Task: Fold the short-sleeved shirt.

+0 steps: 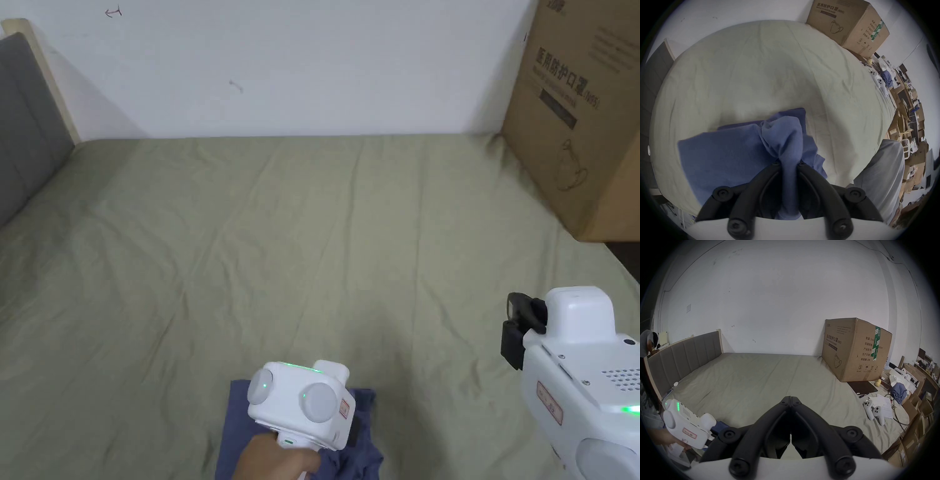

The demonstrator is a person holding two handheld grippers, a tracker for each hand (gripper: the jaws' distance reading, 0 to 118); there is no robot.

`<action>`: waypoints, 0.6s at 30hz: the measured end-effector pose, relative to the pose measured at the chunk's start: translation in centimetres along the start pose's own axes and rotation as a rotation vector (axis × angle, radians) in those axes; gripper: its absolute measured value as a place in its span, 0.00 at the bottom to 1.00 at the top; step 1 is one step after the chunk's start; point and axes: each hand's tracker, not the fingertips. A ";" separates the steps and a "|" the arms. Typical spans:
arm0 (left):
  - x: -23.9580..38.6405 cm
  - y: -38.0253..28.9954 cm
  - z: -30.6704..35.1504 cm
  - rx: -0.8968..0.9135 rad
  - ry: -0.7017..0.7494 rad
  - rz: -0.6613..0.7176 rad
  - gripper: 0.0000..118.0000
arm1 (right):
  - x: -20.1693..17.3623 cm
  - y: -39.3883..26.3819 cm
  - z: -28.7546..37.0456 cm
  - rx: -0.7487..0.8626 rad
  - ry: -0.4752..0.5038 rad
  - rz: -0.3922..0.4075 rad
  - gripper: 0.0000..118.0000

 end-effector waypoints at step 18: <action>-3.7 -1.9 13.5 0.626 -0.065 0.083 0.76 | -0.4 0.6 0.3 0.015 0.013 -0.013 0.00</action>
